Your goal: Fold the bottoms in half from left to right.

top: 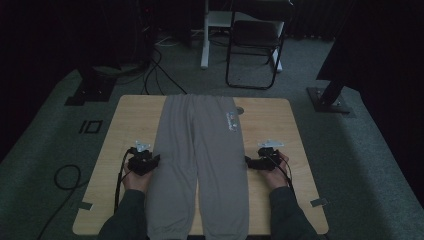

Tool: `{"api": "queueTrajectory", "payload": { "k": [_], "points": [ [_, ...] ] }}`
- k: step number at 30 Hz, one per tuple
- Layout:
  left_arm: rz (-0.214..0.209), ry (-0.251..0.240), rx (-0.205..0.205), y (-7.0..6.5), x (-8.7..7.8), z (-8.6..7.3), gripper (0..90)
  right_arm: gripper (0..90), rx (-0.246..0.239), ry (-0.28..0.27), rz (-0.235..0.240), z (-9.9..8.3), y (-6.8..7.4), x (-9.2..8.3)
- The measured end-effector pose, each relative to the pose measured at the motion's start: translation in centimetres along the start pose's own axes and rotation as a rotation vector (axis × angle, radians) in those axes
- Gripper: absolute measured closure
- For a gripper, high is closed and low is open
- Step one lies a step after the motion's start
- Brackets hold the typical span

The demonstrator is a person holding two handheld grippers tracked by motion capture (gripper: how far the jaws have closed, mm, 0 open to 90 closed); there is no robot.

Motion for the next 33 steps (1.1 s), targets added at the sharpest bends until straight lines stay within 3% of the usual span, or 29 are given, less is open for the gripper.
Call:
{"api": "queueTrajectory", "payload": {
  "k": [2, 6, 8, 9, 13, 15, 19, 25, 33],
  "points": [
    [-0.007, -0.01, -0.005, 0.1, 0.1, 0.0, 51.8, 14.3, 0.0, 0.0, 0.0, 0.0, 0.0, 0.0],
    [0.028, 0.003, 0.045, -0.5, 0.3, 0.0, 54.1, 14.4, 0.0, 0.0, 0.0, 0.0, 0.0, 0.0],
    [0.011, 0.012, 0.047, -0.6, 0.2, 0.0, 66.7, 14.4, -0.001, -0.001, 0.0, 0.0, 0.0, 0.0],
    [-0.008, 0.018, 0.043, -0.5, 0.1, 0.0, 81.1, 14.5, -0.002, -0.001, 0.001, 0.0, 0.0, -0.1],
    [-0.024, 0.025, 0.019, -0.3, -0.2, -0.1, 88.4, 14.5, -0.003, -0.001, 0.001, -0.1, 0.0, -0.1],
    [-0.028, 0.026, 0.016, -0.3, -0.4, -0.1, 88.5, 14.5, -0.003, -0.001, 0.002, -0.1, 0.1, -0.1],
    [-0.049, -0.023, 0.003, -0.4, -1.3, 0.5, 88.7, 15.2, -0.006, -0.003, 0.004, -0.1, 0.1, -0.1],
    [-0.089, -0.09, 0.043, -1.1, -2.7, 1.6, 88.6, 15.4, -0.013, -0.004, 0.014, -0.1, 0.1, -0.2],
    [-0.152, -0.131, 0.069, -2.7, -3.5, 3.3, 88.6, 15.4, -0.014, -0.004, 0.014, -0.1, 0.1, -0.2]
  ]
}}
Point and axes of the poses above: each handheld gripper's, and its own axes: x roughly forward along the jaws, z roughly out of its top, y roughly to its left, the point moved 2 cm from there along x, roughly forward along the jaws, and after that the axes turned 9 degrees about -z, right-handed, at the moved point
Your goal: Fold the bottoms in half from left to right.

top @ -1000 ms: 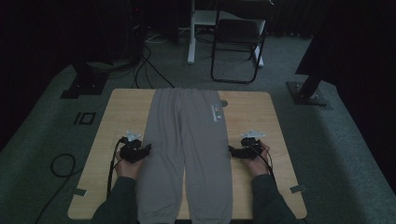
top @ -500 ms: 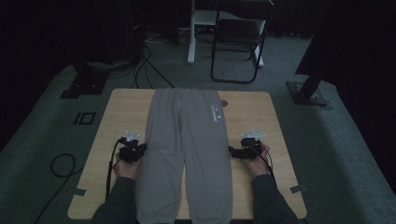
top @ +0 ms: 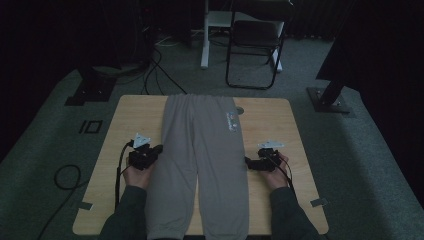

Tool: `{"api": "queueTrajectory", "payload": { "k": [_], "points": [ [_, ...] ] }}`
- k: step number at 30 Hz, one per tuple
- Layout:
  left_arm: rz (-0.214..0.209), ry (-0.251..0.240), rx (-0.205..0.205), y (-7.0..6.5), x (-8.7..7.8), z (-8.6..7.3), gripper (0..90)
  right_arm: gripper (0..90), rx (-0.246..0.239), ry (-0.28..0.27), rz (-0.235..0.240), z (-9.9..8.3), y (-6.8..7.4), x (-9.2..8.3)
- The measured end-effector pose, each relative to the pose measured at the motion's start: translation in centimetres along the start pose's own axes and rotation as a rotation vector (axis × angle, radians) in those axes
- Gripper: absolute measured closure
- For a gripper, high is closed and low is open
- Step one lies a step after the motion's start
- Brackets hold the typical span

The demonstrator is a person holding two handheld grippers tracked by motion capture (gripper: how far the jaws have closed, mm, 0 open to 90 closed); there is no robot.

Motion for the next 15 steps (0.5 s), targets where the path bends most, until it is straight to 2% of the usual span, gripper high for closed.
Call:
{"api": "queueTrajectory", "payload": {
  "k": [8, 14, 15],
  "points": [
    [-0.044, -0.011, 0.056, -2.2, 0.6, 2.1, 88.6, 15.4, 0.0, 0.0, 0.001, 0.0, 0.0, 0.0],
    [-0.074, -0.01, 0.077, -3.4, 1.3, 3.2, 88.6, 15.4, 0.0, 0.0, 0.001, 0.0, 0.0, 0.0],
    [-0.086, -0.009, 0.088, -4.0, 1.7, 3.6, 88.6, 15.4, 0.0, 0.0, 0.001, 0.0, 0.0, 0.0]
  ]
}}
Point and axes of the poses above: each handheld gripper's, and its own axes: x roughly forward along the jaws, z roughly out of its top, y roughly to its left, the point moved 2 cm from there along x, roughly forward along the jaws, and after that the axes turned 9 degrees about -z, right-handed, at the moved point
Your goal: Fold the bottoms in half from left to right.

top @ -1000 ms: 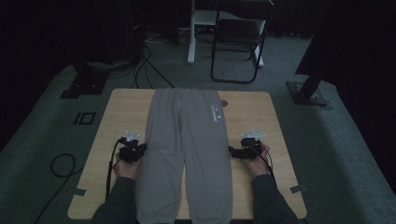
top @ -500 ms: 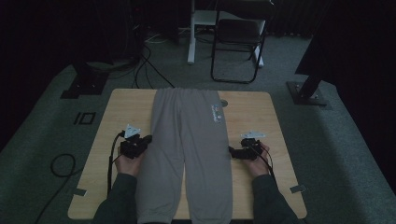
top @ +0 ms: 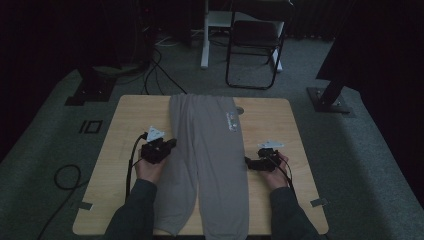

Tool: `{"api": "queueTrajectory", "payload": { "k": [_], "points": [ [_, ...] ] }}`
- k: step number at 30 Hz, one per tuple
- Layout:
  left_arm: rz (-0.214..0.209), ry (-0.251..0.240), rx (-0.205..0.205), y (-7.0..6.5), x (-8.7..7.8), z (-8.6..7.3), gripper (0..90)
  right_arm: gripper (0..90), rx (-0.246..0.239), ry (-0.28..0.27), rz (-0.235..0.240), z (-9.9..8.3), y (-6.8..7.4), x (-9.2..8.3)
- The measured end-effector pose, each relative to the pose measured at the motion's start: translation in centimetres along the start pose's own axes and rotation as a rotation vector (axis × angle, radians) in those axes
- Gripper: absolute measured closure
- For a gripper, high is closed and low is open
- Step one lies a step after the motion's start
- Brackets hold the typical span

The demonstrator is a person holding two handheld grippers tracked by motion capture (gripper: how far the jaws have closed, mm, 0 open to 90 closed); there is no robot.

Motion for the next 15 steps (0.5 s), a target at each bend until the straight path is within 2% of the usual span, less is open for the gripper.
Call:
{"api": "queueTrajectory", "payload": {
  "k": [9, 14, 15],
  "points": [
    [-0.054, 0.003, 0.054, -2.4, 2.4, 1.7, 88.6, 15.4, 0.0, 0.0, 0.001, 0.0, 0.0, 0.0],
    [-0.104, 0.002, 0.071, -4.1, 4.4, 3.0, 88.6, 15.4, 0.0, -0.001, 0.001, 0.0, 0.0, 0.0],
    [-0.104, 0.002, 0.071, -4.1, 4.4, 3.0, 88.7, 15.4, 0.0, -0.001, 0.001, 0.0, 0.0, 0.0]
  ]
}}
Point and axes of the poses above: each handheld gripper's, and its own axes: x roughly forward along the jaws, z roughly out of its top, y roughly to its left, the point moved 2 cm from there along x, roughly forward along the jaws, and after that the axes turned 9 degrees about -z, right-handed, at the moved point
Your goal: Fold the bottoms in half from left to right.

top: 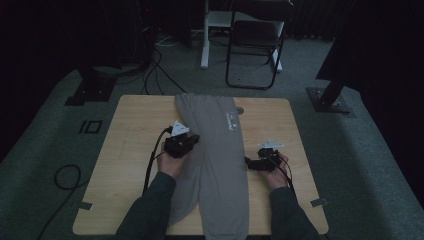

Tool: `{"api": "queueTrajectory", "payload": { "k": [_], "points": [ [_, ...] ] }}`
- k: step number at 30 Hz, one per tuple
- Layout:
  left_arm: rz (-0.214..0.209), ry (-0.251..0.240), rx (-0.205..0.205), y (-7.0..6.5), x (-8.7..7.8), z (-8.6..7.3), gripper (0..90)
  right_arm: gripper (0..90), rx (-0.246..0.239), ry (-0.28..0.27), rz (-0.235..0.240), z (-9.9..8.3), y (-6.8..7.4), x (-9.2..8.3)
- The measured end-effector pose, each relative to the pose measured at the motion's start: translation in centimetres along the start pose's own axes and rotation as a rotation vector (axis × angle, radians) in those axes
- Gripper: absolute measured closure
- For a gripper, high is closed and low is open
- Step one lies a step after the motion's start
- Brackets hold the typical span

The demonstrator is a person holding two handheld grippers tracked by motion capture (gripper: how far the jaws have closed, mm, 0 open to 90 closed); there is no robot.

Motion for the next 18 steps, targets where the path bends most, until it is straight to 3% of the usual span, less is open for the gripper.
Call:
{"api": "queueTrajectory", "payload": {
  "k": [6, 11, 18],
  "points": [
    [-0.03, 0.017, 0.032, -1.7, 2.6, 1.5, 88.6, 15.4, 0.001, 0.0, 0.001, 0.0, 0.0, 0.0],
    [-0.057, 0.022, 0.035, -2.6, 4.1, 2.3, 88.7, 15.4, -0.001, -0.001, 0.002, 0.0, 0.0, 0.0],
    [-0.106, 0.043, 0.076, -5.8, 7.2, 3.9, 88.7, 15.4, 0.0, 0.0, 0.001, 0.0, 0.0, 0.0]
  ]
}}
Point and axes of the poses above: each handheld gripper's, and its own axes: x roughly forward along the jaws, z roughly out of its top, y roughly to its left, the point moved 2 cm from there along x, roughly forward along the jaws, and after that the axes turned 9 degrees about -z, right-handed, at the moved point
